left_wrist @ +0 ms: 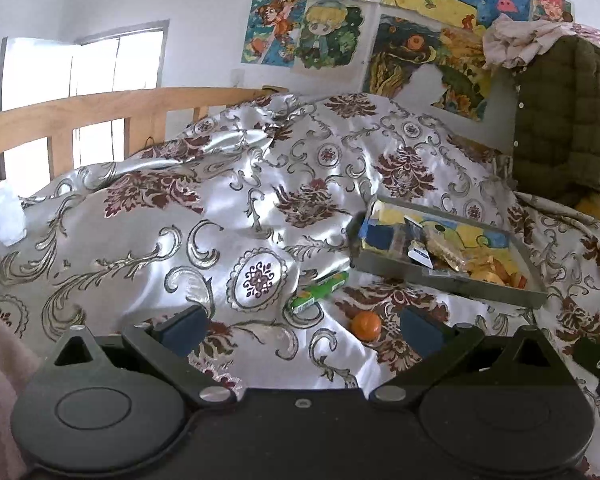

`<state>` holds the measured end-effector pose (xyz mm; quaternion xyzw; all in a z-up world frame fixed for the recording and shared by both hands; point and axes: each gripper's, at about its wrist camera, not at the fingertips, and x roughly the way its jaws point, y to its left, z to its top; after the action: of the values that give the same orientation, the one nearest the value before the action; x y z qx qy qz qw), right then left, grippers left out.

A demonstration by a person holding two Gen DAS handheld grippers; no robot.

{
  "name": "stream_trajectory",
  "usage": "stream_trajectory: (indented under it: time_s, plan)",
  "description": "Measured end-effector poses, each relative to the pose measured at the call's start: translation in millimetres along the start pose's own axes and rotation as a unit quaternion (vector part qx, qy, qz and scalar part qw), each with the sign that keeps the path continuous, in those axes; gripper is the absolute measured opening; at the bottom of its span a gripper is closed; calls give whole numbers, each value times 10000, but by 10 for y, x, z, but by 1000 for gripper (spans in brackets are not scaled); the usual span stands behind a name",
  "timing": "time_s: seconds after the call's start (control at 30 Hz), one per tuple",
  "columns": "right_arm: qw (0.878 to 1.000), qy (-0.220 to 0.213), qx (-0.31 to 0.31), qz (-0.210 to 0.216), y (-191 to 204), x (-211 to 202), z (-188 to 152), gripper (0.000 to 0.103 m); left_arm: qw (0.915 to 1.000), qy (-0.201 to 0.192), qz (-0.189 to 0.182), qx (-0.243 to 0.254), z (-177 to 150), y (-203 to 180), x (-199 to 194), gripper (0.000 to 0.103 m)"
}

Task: Organize snacks
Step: 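Lower the left tool to the green snack tube while the right tool approaches the mandarin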

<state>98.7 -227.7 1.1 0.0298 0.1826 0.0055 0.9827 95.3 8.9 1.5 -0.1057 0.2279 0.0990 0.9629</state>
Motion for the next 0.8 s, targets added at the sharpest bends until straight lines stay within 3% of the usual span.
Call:
stream_trajectory:
  time_s: [0.17, 0.5, 0.6, 0.8]
  plan:
    - [9998, 216, 3, -47, 5, 39, -44, 103, 9996, 139, 184, 160, 21, -62, 16, 102]
    - [9987, 493, -96, -91, 82, 196, -83, 103, 9943, 534, 162, 913, 221, -170, 278, 102]
    - [9983, 549, -174, -87, 116, 225, -75, 103, 9900, 423, 207, 1333, 332, -246, 353, 102]
    - [9972, 654, -361, 10, 230, 309, -50, 103, 9744, 264, -68, 2234, 501, -273, 524, 102]
